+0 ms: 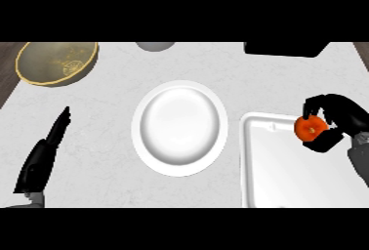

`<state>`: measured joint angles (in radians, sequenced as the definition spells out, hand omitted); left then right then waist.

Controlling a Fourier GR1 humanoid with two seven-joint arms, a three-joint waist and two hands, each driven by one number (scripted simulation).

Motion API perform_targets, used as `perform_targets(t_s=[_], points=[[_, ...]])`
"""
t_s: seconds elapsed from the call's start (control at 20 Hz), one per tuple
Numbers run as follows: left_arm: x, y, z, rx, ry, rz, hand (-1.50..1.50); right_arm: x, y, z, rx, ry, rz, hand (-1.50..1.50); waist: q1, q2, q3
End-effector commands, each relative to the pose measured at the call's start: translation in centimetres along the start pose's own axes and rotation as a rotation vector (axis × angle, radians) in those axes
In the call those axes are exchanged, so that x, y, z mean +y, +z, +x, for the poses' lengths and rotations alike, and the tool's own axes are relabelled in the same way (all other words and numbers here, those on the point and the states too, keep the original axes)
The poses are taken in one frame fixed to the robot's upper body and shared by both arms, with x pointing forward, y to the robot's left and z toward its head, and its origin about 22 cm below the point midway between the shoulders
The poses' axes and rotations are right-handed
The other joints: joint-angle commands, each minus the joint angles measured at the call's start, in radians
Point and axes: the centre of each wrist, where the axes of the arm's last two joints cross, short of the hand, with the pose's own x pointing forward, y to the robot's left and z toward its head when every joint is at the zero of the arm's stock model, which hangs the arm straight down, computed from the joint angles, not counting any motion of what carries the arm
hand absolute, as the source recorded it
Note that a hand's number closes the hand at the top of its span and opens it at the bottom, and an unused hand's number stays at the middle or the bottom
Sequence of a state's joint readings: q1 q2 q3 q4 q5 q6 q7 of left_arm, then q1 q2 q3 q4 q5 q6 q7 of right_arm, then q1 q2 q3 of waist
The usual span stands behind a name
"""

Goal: Pick the squash from the tray and place it in the plate

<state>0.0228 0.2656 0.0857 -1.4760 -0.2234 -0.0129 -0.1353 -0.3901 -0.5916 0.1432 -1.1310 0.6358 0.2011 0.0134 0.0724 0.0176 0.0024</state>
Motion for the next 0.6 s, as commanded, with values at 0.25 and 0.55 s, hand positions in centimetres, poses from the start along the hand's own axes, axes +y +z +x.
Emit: perform_targets(t_s=[0.25, 0.55], points=[[2.6, 1.4, -1.9, 0.029, 0.000, 0.037, 0.00, -3.3, -3.7, 0.3, -0.148, 0.039, -0.342, 1.50, -0.044, -0.010, -0.001], [1.7, 2.1, -0.9, 0.055, -0.016, 0.057, 0.00, -8.1, -2.1, 3.3, -0.426, -0.026, -0.519, 1.50, -0.076, -0.023, -0.002]])
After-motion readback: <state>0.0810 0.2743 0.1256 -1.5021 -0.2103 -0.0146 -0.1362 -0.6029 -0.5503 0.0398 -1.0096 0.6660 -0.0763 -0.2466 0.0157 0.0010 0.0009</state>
